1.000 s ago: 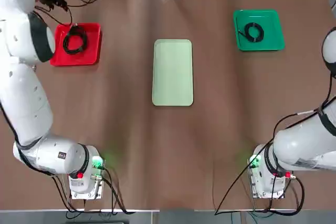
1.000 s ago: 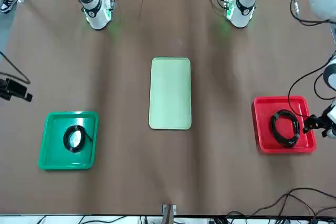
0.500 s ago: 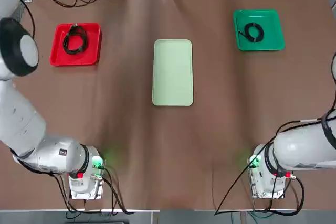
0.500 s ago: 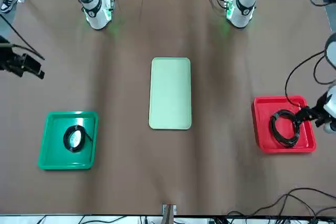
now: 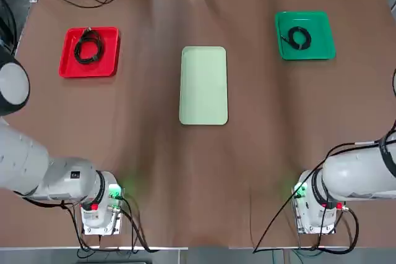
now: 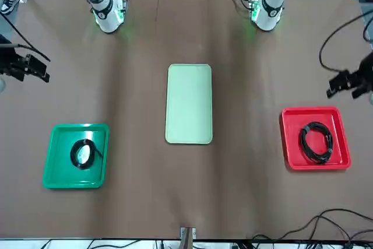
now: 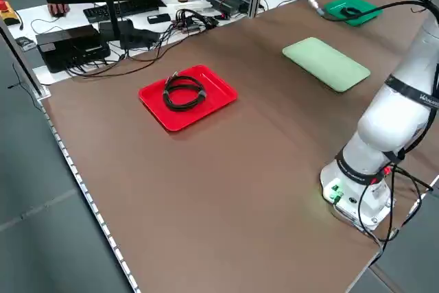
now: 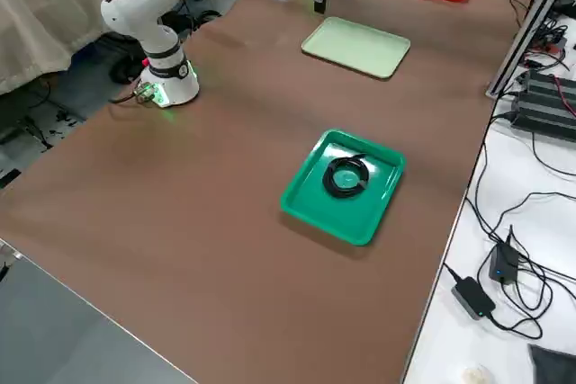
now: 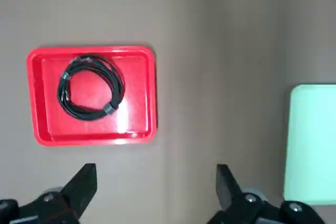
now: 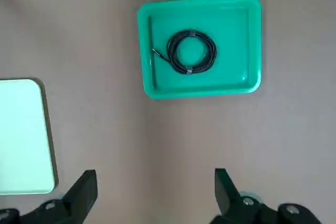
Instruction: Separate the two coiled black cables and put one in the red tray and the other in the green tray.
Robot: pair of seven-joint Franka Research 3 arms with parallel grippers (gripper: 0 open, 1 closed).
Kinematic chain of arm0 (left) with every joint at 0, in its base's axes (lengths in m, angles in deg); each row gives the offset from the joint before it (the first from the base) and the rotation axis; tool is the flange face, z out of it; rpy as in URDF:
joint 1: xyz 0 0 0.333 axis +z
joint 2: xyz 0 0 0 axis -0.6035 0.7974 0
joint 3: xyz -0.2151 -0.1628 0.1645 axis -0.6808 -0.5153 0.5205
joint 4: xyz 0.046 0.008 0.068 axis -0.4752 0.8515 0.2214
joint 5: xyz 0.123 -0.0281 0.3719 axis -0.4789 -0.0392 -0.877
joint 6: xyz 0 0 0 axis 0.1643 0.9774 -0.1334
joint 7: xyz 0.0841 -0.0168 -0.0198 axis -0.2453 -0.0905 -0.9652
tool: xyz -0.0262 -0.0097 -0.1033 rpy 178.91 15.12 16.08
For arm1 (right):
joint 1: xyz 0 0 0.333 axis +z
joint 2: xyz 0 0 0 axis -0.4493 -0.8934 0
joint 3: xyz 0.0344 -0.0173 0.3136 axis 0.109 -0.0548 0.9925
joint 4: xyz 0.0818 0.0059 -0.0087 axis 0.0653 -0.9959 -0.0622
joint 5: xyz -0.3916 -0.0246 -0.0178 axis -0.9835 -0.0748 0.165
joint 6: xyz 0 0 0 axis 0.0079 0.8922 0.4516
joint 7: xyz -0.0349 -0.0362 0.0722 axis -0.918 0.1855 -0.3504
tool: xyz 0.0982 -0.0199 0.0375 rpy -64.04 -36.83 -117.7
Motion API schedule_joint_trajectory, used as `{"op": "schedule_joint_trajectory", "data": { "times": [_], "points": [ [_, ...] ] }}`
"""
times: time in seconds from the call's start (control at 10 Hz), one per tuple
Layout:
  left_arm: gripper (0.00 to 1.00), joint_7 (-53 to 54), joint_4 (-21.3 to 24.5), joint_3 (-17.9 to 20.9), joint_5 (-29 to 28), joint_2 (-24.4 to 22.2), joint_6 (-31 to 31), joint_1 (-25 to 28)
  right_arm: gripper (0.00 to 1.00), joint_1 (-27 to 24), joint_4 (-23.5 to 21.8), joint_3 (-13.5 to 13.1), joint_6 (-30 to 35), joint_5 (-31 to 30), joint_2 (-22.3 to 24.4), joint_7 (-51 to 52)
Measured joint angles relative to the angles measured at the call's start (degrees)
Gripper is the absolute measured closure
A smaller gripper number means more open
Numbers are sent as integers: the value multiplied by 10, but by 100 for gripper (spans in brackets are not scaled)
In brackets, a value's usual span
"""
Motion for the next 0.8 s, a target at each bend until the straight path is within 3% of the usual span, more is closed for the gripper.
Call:
{"op": "schedule_joint_trajectory", "data": {
  "times": [0.4, 0.8],
  "points": [
    [2, -36, -55, -10, -25, -6, 74, -1, 1, 0, 1, -1, 0, -1, 0, 4],
    [1, -35, -57, -9, -52, 5, 76, 3, 1, 0, 6, -1, -2, -1, 0, 5]
  ]
}}
